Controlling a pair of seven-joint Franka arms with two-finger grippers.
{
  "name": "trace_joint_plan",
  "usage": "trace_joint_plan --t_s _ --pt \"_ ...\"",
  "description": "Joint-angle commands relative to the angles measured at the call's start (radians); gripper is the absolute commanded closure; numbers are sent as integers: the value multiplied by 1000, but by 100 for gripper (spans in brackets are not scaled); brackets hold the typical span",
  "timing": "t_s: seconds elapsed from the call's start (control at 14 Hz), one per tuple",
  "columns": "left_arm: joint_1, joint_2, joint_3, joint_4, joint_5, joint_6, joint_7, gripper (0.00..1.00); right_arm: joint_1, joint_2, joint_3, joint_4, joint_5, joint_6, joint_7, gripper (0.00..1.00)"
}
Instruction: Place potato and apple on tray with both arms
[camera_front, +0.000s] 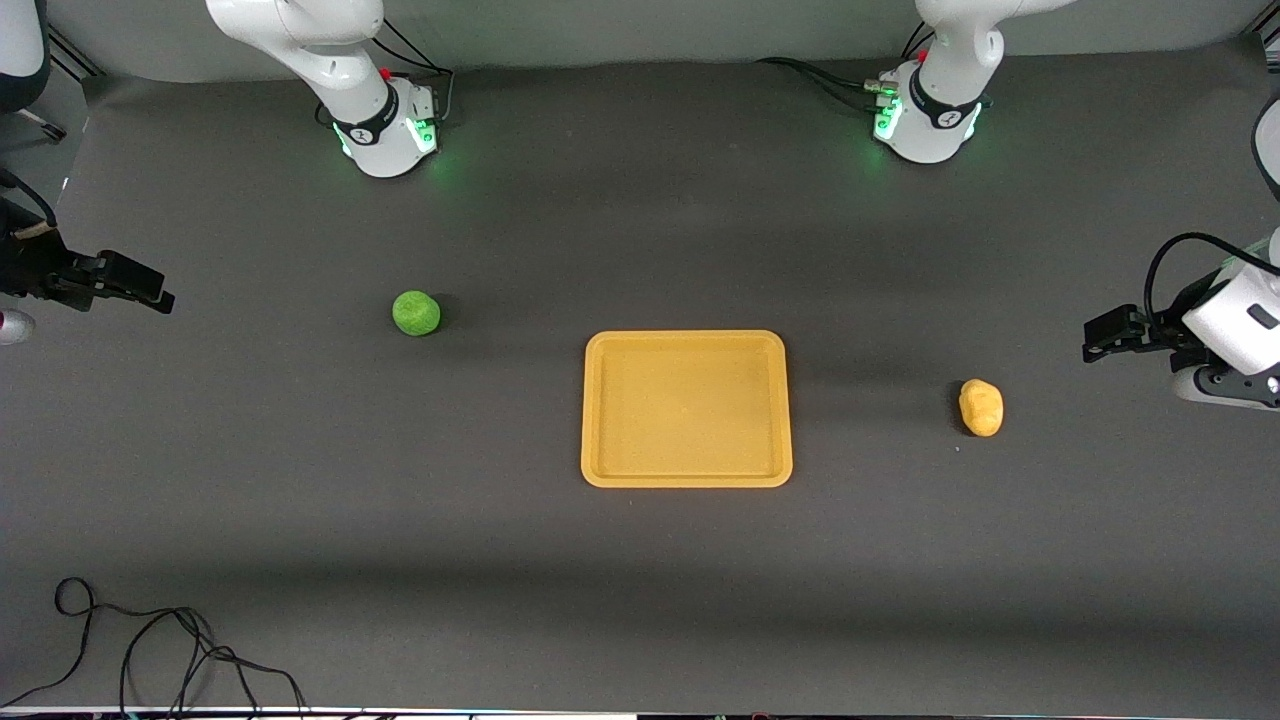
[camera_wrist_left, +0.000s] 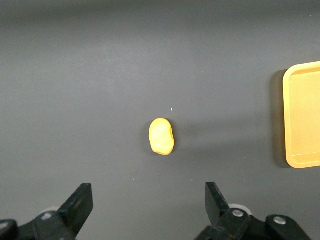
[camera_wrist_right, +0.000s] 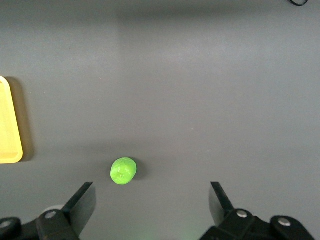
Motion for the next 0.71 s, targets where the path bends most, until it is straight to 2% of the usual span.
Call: trace_joint_plan --t_s 0.0,0.5,0.64 --pt "-5 -8 3 -6 -9 2 1 0 14 15 -12 36 -14 -21 -7 0" --pt "-3 -10 3 -4 -2 6 3 0 16 14 -10 24 -12 -36 -7 0" --pt "-3 -11 3 -32 5 40 5 0 16 14 -10 24 -12 -36 -4 0"
